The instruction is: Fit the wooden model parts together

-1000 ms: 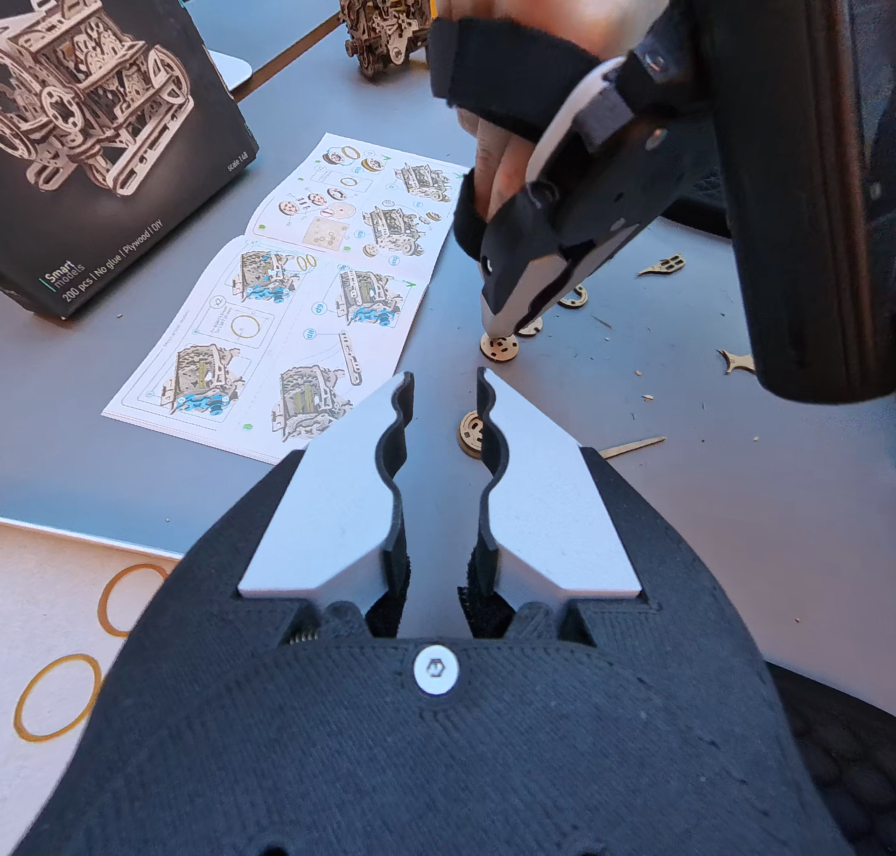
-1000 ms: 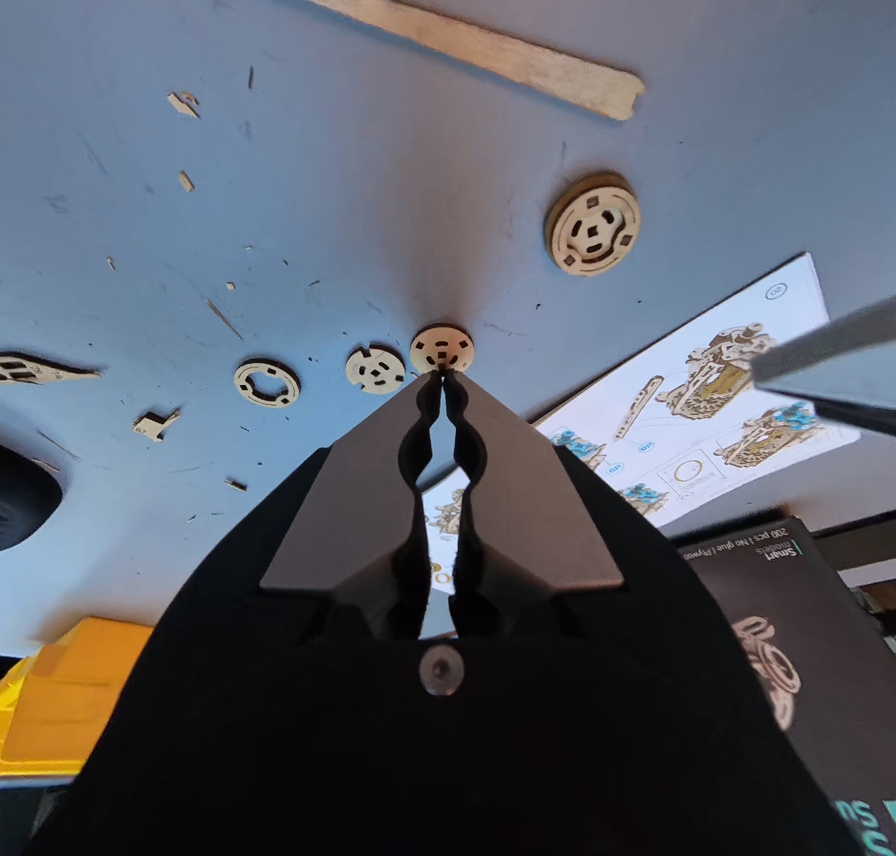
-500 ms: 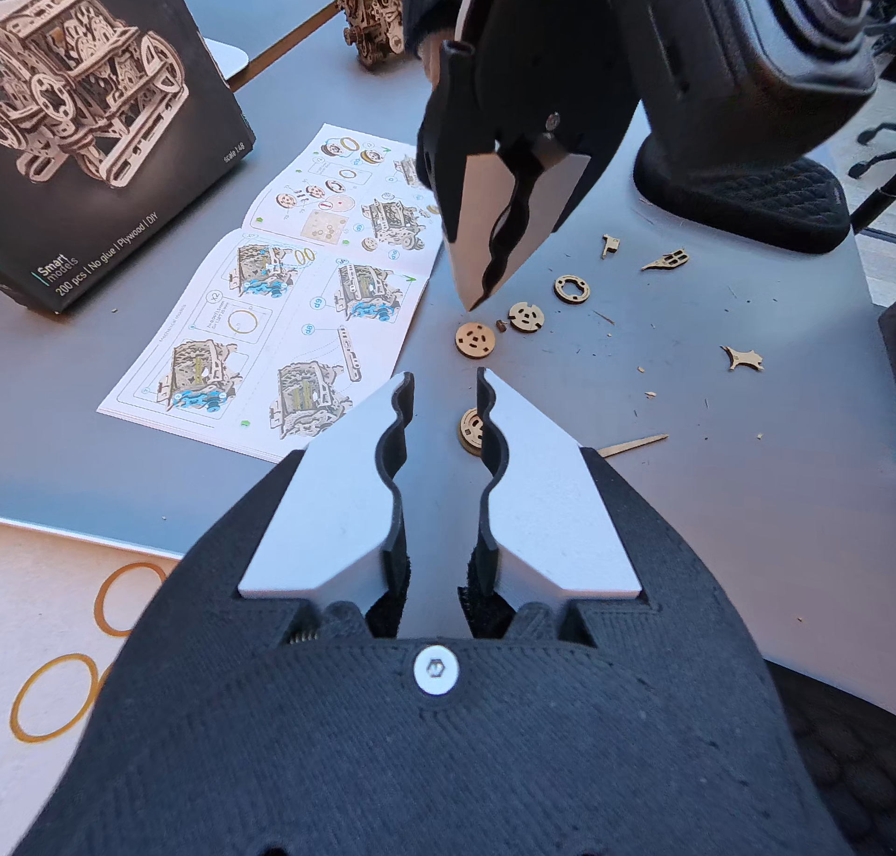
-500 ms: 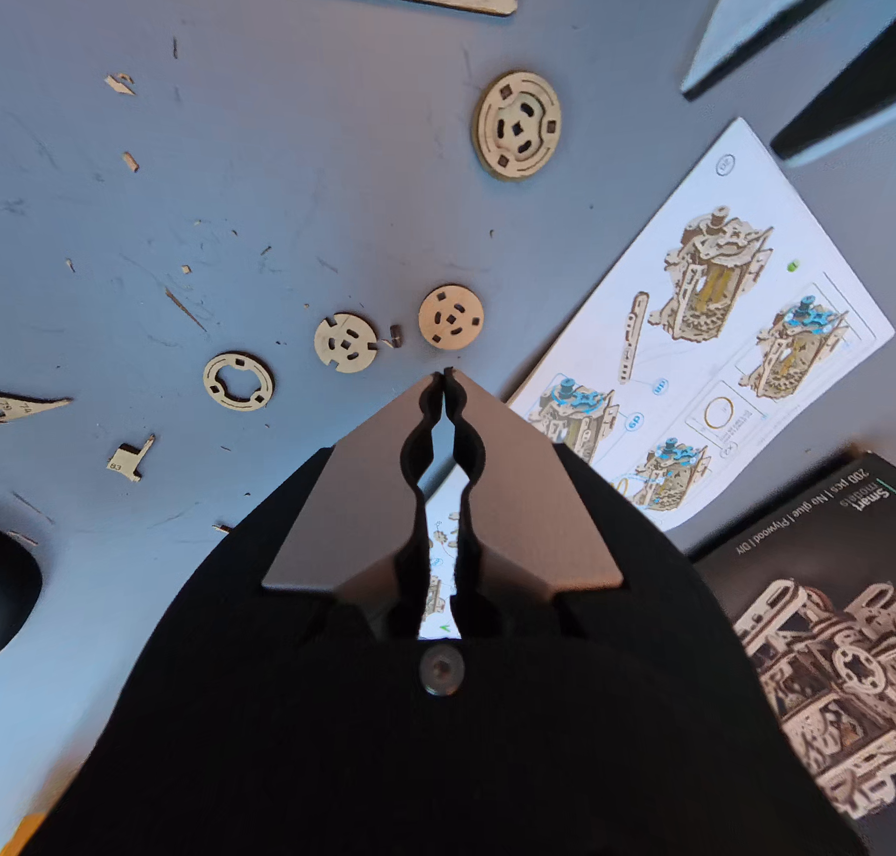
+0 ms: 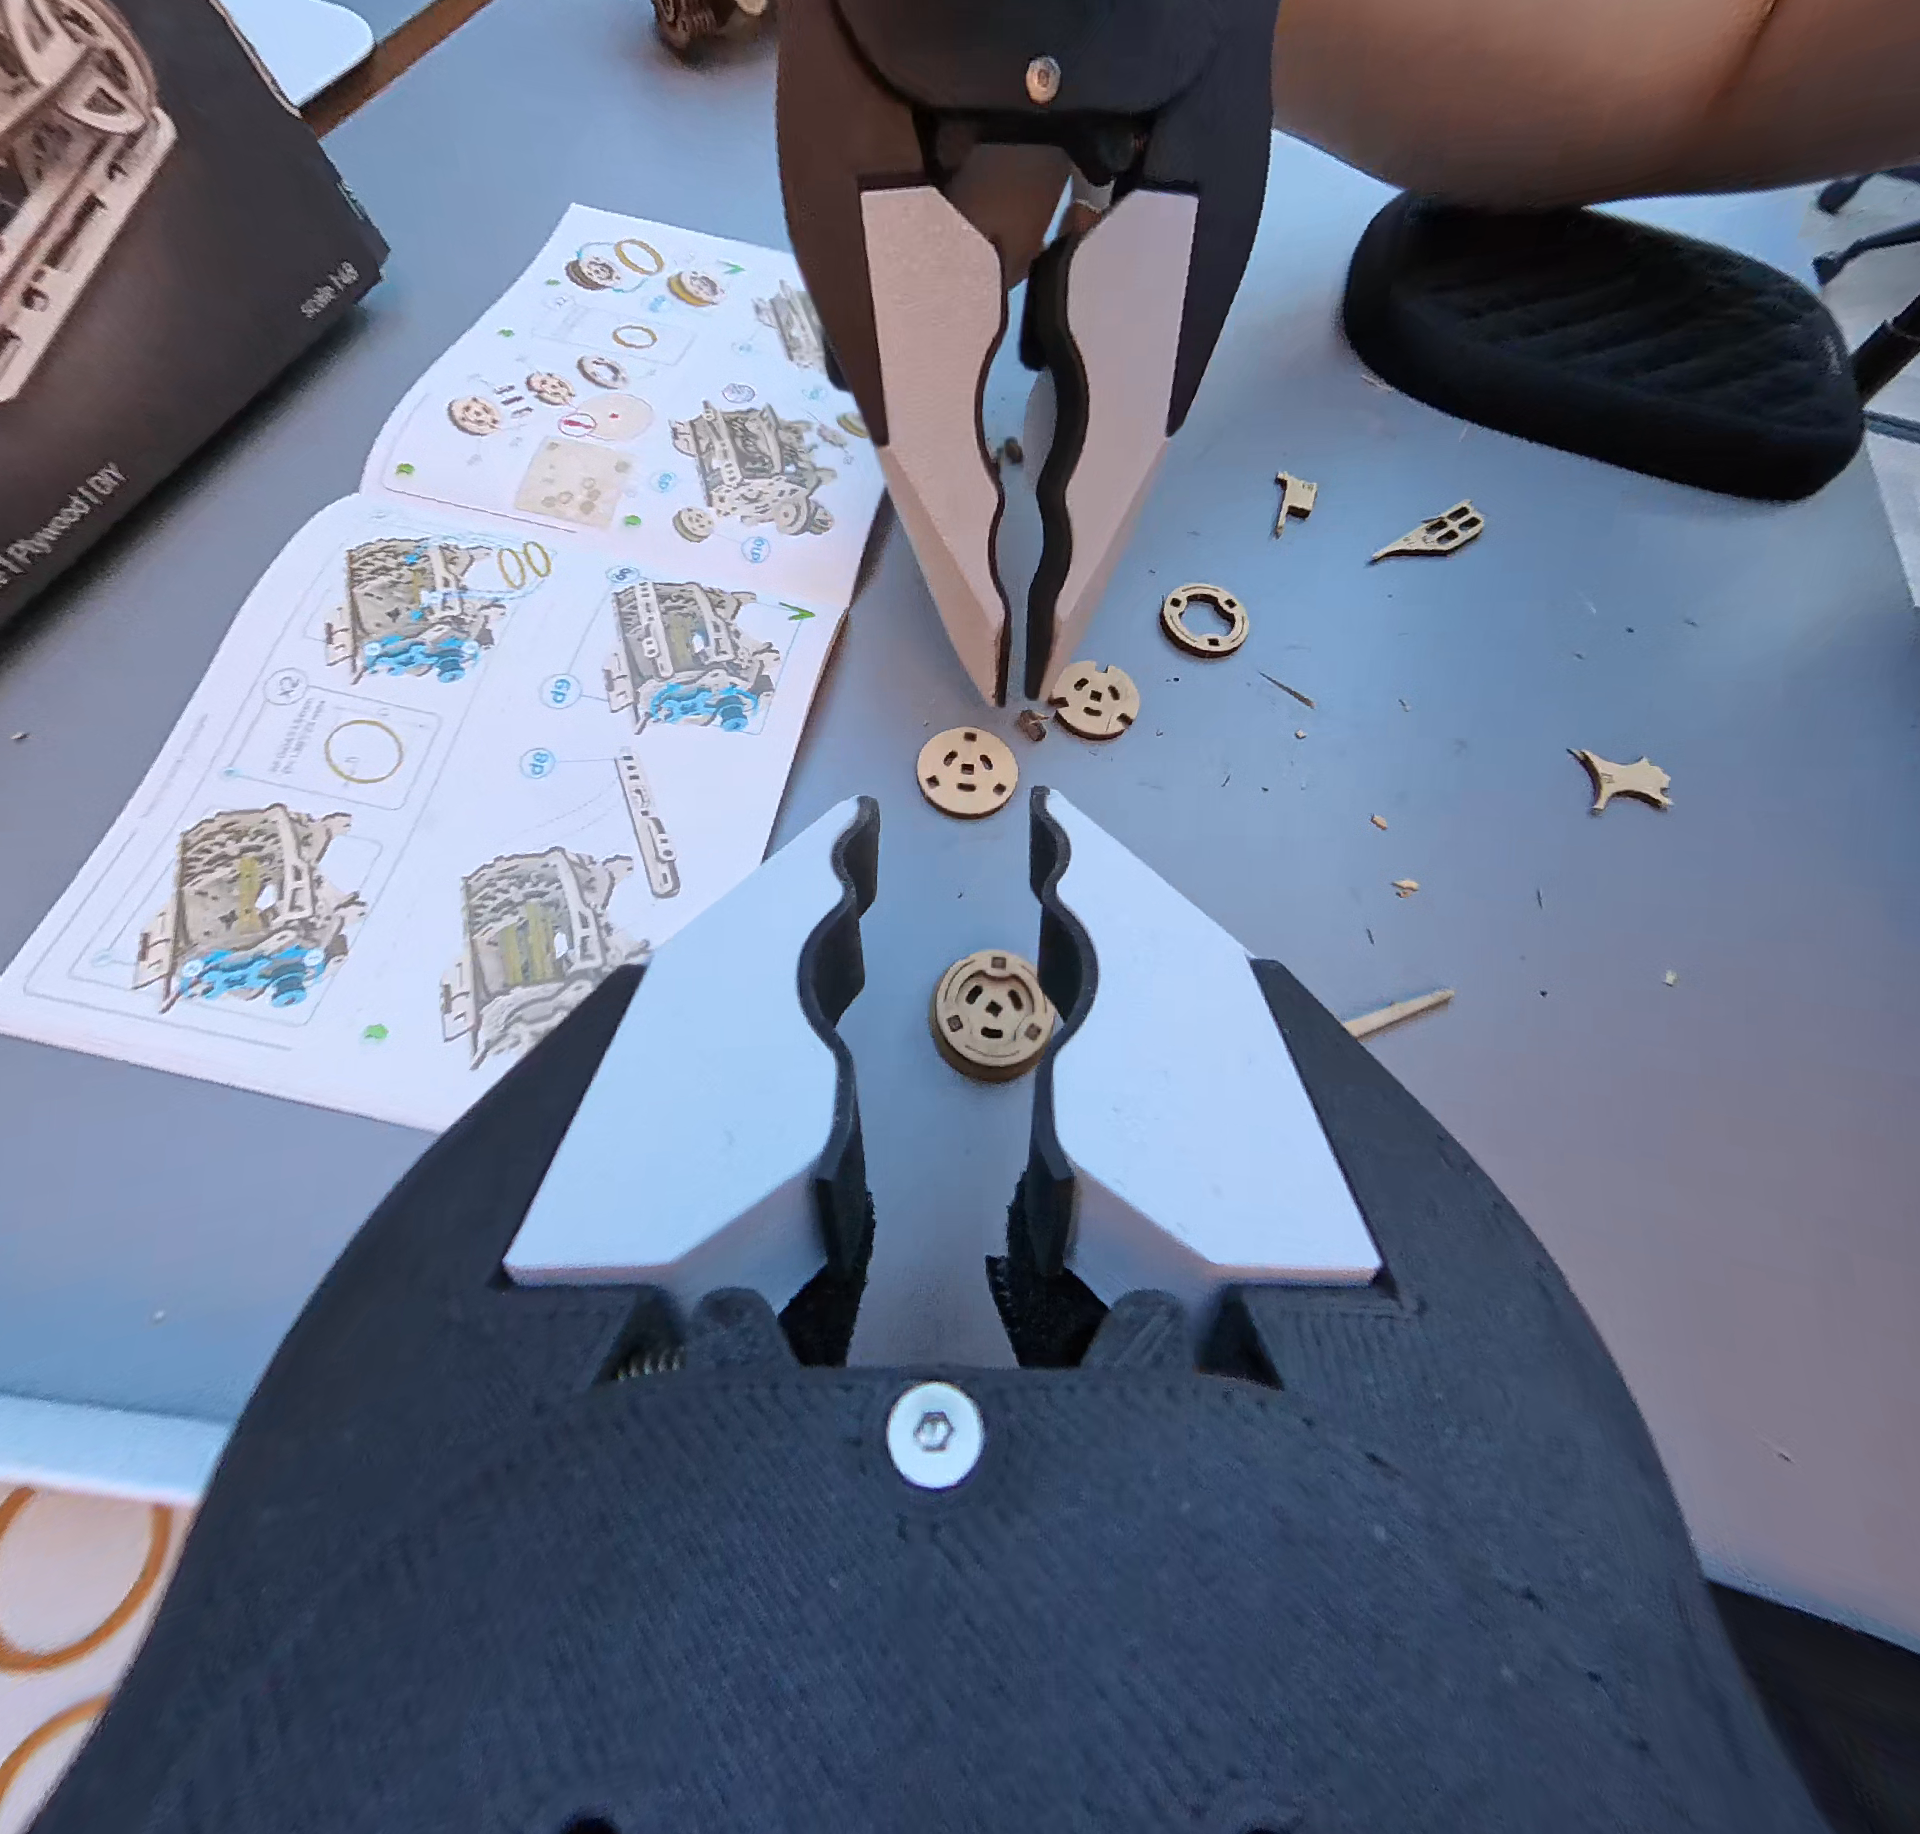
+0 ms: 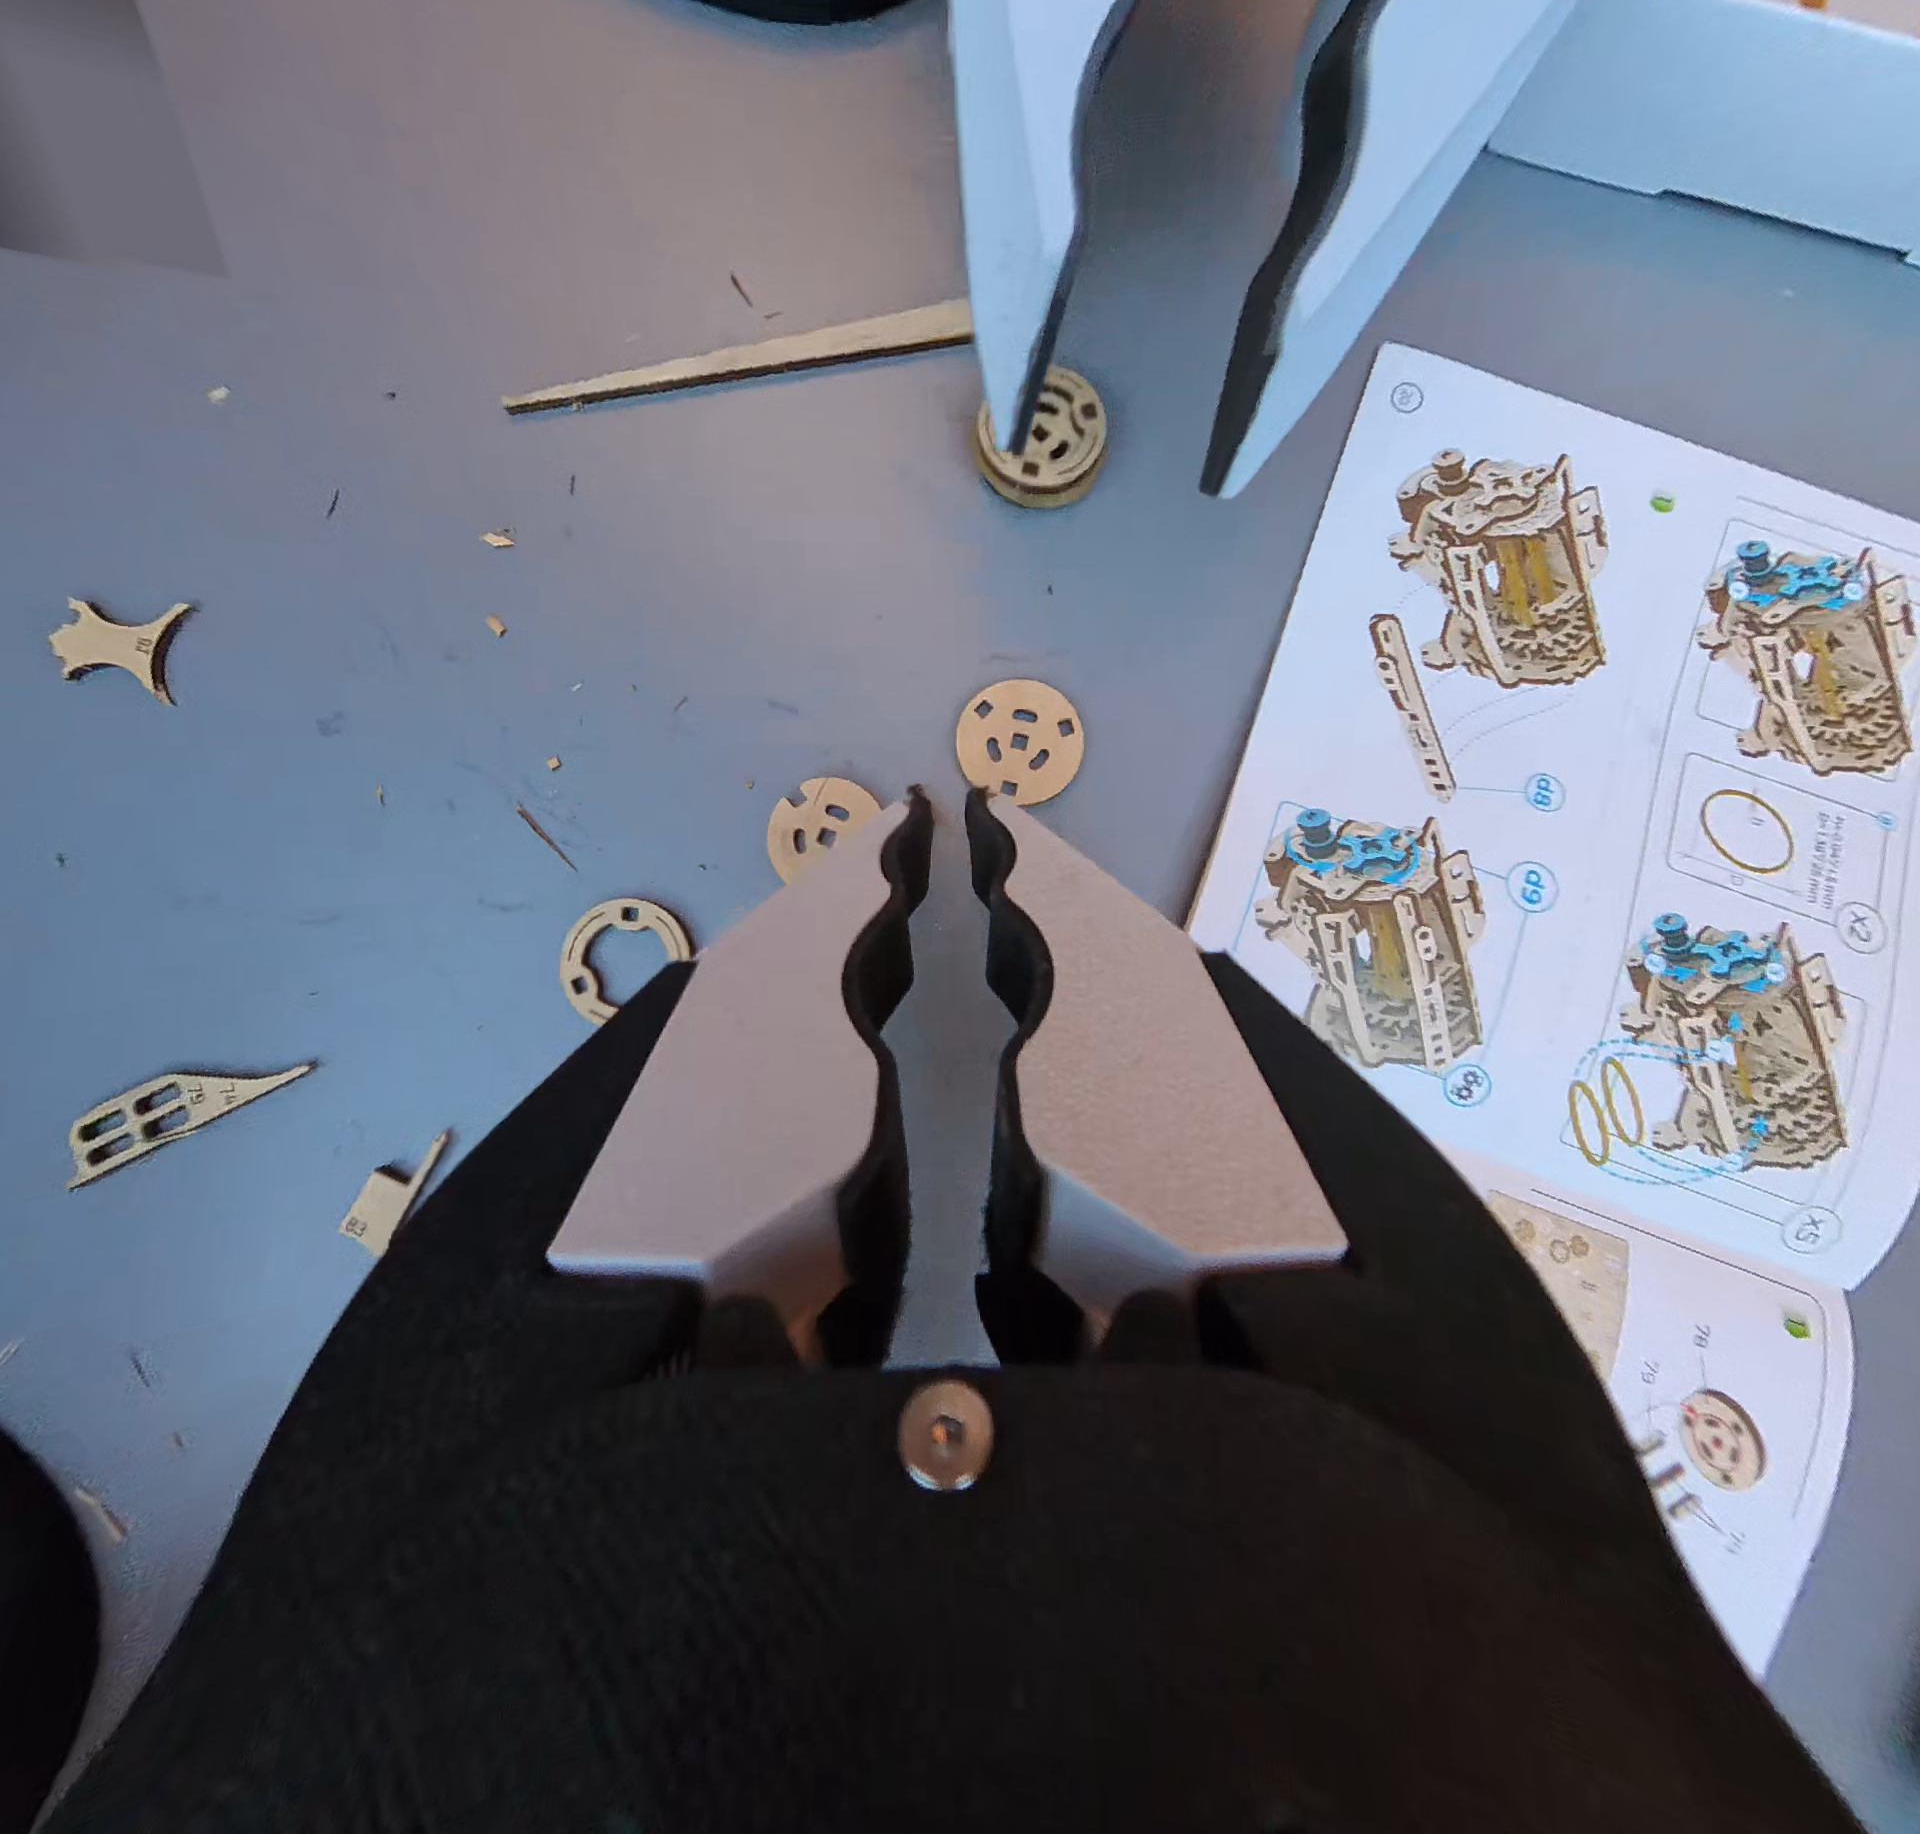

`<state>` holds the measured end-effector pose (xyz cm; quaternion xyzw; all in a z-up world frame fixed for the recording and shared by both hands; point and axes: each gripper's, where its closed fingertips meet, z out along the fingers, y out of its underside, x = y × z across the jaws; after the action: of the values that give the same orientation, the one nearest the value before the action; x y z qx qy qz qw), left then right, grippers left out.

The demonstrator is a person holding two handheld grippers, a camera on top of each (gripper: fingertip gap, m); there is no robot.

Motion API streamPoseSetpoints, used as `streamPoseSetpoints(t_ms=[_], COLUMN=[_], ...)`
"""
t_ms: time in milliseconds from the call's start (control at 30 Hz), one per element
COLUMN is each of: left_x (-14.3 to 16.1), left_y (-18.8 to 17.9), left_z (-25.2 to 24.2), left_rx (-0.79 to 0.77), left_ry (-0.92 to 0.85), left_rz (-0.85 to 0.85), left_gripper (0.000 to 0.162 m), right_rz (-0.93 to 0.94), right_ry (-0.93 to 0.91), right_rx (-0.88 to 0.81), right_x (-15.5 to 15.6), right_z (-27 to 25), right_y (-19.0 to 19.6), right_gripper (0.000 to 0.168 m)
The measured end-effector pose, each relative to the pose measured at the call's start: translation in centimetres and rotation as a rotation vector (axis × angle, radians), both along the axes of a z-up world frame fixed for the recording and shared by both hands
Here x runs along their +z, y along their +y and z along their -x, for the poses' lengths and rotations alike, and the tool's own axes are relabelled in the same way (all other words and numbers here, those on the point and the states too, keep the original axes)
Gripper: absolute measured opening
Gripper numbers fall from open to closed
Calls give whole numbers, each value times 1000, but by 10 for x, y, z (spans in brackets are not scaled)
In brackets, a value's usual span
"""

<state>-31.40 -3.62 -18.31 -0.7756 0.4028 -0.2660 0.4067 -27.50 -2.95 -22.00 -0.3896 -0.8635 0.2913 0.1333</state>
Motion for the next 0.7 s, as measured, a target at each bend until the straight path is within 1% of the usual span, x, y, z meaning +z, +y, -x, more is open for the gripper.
streamPoseSetpoints(t_ms=[167, 200, 233, 433, 500, 567, 633, 700], left_x=[-17, -19, -22, -33, -40, -43, -44, -44], left_y=[1, 2, 3, 11, 12, 12, 10, 7], left_z=[-16, -17, -18, -29, -31, -35, -37, -36], left_rx=[-40, -43, -46, -82, -90, -101, -111, -109], left_ry=[50, 61, 72, 177, 208, 211, 224, 234], left_rz=[15, 12, 10, -20, -18, -18, -21, -20], left_gripper=[33, 34, 34, 43, 43, 42, 38, 31], right_rz=[55, 76, 82, 29, 51, 36, 15, 35], right_ry=[-20, -17, -21, -16, 7, 21, 41, 95], right_rx=[14, 15, 12, -10, -28, -70, -124, -191], right_x=[-9, -8, -8, -6, 0, 4, 13, 28], right_z=[-5, -5, -6, -13, -15, -17, -23, -33], right_y=[-5, -6, -6, -4, -5, 1, 13, 23], right_gripper=[5, 2, 2, 2, 2, 12, 12, 11])
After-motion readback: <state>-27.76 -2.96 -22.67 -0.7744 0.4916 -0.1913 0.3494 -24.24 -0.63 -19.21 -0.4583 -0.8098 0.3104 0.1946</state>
